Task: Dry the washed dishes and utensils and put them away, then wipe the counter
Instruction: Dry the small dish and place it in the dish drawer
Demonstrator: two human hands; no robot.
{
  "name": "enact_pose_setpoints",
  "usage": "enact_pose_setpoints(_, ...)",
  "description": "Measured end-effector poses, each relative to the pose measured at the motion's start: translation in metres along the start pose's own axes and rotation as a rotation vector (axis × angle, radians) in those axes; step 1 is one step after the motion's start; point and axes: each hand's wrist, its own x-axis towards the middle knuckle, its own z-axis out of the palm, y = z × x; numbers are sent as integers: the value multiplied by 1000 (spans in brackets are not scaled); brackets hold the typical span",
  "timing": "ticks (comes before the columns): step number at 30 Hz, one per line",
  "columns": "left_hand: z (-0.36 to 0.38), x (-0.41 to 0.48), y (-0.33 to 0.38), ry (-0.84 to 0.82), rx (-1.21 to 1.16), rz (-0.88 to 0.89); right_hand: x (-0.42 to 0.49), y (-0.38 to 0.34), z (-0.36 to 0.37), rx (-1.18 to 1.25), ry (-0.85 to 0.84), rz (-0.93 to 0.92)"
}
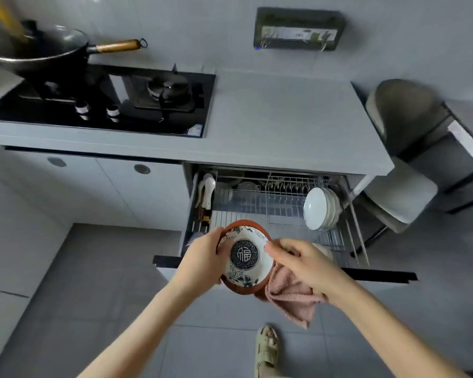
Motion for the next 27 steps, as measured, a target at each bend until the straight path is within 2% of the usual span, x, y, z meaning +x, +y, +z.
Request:
enact_pose_setpoints(2, 35, 25, 20, -92, 0, -8, 14, 23, -35, -285, 88, -123)
enact_pose_setpoints(5, 75, 54, 39, -212, -42, -72, 38, 55, -78, -508, 125, -160)
enact_pose_setpoints(7, 94, 71, 46, -274, -136, -171, 52, 67, -97, -606, 114, -156)
enact_pose_setpoints(10, 107, 97, 51, -329, -376, -374, 84, 81, -113, -609, 102, -114)
enact_pose_setpoints(14, 106, 140, 34, -200, -570, -563, 147, 86, -117, -565, 166, -26)
enact_pose_setpoints(18, 87, 181, -3, -85, -645, -655, 228, 94, -98, -467, 175, 71)
enact_pose_setpoints(23, 54, 220, -66, 81, -663, -760, 330, 111, -45, -444, 146, 190)
enact_pose_setpoints(27, 36, 235, -120, 119, -632, -844, 389, 126, 5, -534, 46, 273)
